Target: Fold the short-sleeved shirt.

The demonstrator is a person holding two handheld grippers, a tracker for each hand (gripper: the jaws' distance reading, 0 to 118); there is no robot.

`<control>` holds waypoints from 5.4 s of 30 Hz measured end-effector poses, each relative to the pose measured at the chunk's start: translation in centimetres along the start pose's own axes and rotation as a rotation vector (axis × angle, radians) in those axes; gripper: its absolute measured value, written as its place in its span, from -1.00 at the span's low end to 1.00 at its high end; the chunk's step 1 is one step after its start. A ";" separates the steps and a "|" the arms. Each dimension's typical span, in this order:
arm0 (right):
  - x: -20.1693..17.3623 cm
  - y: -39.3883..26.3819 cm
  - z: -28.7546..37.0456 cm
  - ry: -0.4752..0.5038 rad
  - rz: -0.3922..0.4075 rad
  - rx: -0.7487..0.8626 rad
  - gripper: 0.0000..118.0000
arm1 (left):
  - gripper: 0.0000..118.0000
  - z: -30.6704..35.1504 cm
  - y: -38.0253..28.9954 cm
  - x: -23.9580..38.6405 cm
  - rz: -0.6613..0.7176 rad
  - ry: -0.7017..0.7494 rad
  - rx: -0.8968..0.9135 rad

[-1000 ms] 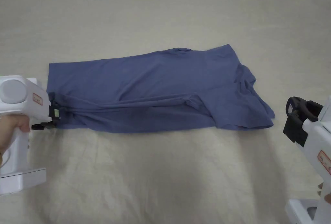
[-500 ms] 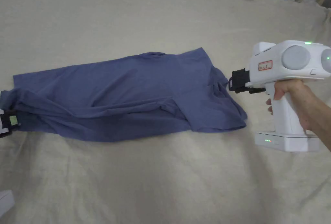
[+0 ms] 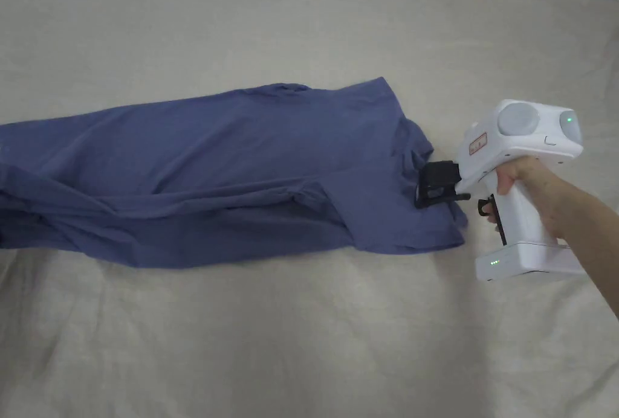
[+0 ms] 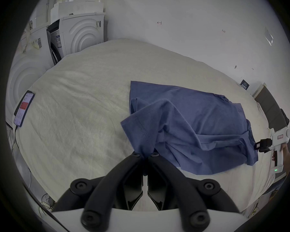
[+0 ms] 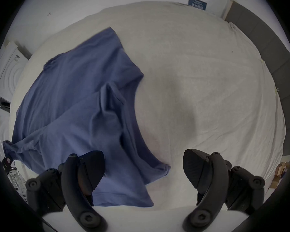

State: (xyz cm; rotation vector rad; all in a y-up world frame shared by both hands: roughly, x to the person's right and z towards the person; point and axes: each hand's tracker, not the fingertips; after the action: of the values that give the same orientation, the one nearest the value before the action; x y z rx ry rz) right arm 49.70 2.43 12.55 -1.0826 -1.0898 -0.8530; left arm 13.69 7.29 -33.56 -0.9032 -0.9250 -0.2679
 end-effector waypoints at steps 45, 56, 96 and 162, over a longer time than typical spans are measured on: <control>9.9 -21.9 14.5 0.271 -0.169 0.149 -0.89 | -1.00 4.9 -5.2 -2.9 0.061 -0.088 -0.120; 9.2 -23.8 8.9 0.184 -0.228 0.072 -0.89 | -1.00 1.5 -8.9 -3.1 0.005 0.017 -0.199; -0.4 -29.8 21.6 -0.008 -0.007 1.044 0.44 | 0.26 12.6 -9.4 7.3 -0.284 -0.069 0.483; -5.6 -25.3 17.6 -0.038 0.060 1.006 -1.00 | 1.00 -6.6 10.6 6.2 -0.178 0.029 -0.106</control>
State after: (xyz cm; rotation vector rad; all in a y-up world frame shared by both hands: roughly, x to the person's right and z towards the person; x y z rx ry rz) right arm 20.16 12.64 15.08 -0.2760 -1.2834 -0.1511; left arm 27.14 9.72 -36.41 -0.9128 -0.9728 -0.4858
